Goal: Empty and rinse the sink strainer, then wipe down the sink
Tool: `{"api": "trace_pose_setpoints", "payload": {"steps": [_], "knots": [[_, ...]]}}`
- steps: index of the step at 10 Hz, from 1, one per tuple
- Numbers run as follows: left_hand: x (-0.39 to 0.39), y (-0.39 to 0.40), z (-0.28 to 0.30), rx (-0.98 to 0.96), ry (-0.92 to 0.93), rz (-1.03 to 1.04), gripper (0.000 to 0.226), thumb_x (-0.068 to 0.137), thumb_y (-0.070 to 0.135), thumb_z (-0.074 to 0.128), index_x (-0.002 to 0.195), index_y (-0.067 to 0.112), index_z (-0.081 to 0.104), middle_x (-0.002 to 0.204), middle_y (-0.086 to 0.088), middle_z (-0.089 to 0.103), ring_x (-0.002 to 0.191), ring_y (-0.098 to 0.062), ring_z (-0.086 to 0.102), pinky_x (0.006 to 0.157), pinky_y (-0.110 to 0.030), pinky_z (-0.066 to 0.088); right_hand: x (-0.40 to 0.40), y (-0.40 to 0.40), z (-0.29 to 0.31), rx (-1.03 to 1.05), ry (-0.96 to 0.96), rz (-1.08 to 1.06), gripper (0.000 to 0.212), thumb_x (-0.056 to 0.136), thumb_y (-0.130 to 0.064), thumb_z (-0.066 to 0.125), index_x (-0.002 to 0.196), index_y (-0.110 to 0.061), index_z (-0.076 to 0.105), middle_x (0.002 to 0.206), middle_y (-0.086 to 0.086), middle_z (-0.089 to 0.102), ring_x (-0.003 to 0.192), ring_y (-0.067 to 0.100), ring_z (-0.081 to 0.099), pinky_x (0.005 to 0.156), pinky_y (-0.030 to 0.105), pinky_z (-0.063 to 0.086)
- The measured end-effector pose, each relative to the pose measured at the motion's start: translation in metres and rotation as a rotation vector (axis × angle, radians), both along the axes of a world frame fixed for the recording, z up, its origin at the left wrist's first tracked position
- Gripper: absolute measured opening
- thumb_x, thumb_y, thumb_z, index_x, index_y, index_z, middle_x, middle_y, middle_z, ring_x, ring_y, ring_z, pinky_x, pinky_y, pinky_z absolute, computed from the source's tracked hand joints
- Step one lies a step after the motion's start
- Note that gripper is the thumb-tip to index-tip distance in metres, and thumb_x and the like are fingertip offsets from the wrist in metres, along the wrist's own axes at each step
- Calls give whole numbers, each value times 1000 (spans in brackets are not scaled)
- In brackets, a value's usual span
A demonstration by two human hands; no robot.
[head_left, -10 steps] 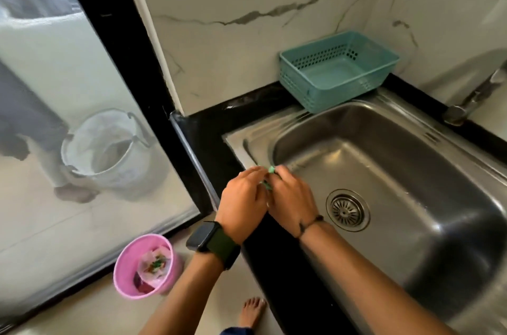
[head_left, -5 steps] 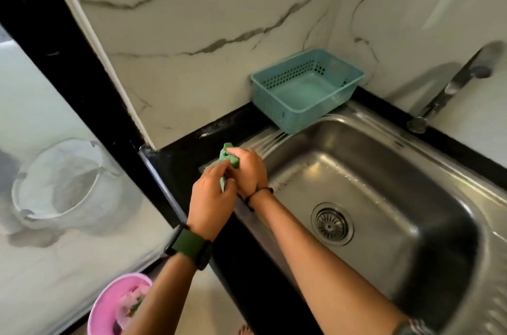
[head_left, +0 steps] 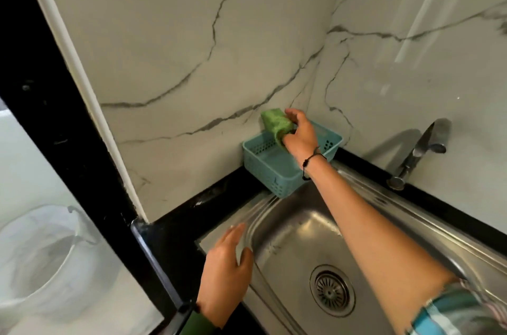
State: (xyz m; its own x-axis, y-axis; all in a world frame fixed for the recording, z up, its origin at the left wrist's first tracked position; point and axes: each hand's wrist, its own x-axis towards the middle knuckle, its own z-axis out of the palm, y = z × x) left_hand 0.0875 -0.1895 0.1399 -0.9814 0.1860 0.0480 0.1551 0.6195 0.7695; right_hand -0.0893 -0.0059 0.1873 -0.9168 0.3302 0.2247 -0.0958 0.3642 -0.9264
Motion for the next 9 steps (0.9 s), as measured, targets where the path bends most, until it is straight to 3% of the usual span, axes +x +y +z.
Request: {"api": "trace_pose_setpoints", "payload": {"steps": [1,2,3,4,5,6,7,9], "knots": [[-16,0,-4,-8,5,-49,49,88,16,51,136,22,39,143,6,41,133,-7,36,105,-12,23,-28,9,-8,210,-78,8,55,76,12,51,126,-11,46,132,12,48,119,28,49,97,26,41],[-28,-4,-11,25,-5,-67,51,88,15,50,136,24,37,144,8,38,135,-3,31,104,-8,20,-43,11,-26,522,-155,109,61,71,13,55,128,-7,44,137,16,36,127,31,39,98,19,29],[-34,-7,-18,55,-17,-63,51,89,15,49,137,25,36,144,9,37,135,-3,30,103,-5,17,-43,19,-46,826,-258,251,71,69,8,61,133,-13,38,150,12,17,131,35,33,106,33,33],[-39,-6,-23,66,-44,-75,51,90,16,47,138,24,34,144,10,36,135,-3,29,103,-5,16,-39,29,-55,1261,-339,357,71,73,-3,60,136,-24,33,153,3,18,127,34,40,96,44,41],[-40,1,-25,72,-43,-94,50,91,18,45,139,24,33,146,11,35,135,-3,29,106,-8,17,-39,31,-55,1357,-465,473,65,79,-7,50,137,-33,36,149,-1,34,126,28,42,94,41,39],[-44,9,-25,79,-31,-93,49,91,19,46,138,24,34,147,10,34,136,-3,28,106,-8,16,-40,24,-50,955,-556,504,71,75,3,42,135,-35,41,141,4,47,126,26,47,105,39,40],[-47,16,-22,58,9,-109,49,90,18,47,137,22,36,145,9,37,134,-3,31,103,-5,16,-40,21,-48,809,-507,428,69,77,6,41,134,-33,42,140,6,48,125,25,47,107,38,40],[-65,36,-4,44,60,-153,45,87,14,51,132,15,44,138,2,47,127,-10,44,95,-5,24,-22,36,-17,641,-399,253,60,80,11,45,129,-23,51,141,5,46,130,21,42,101,21,35]]}}
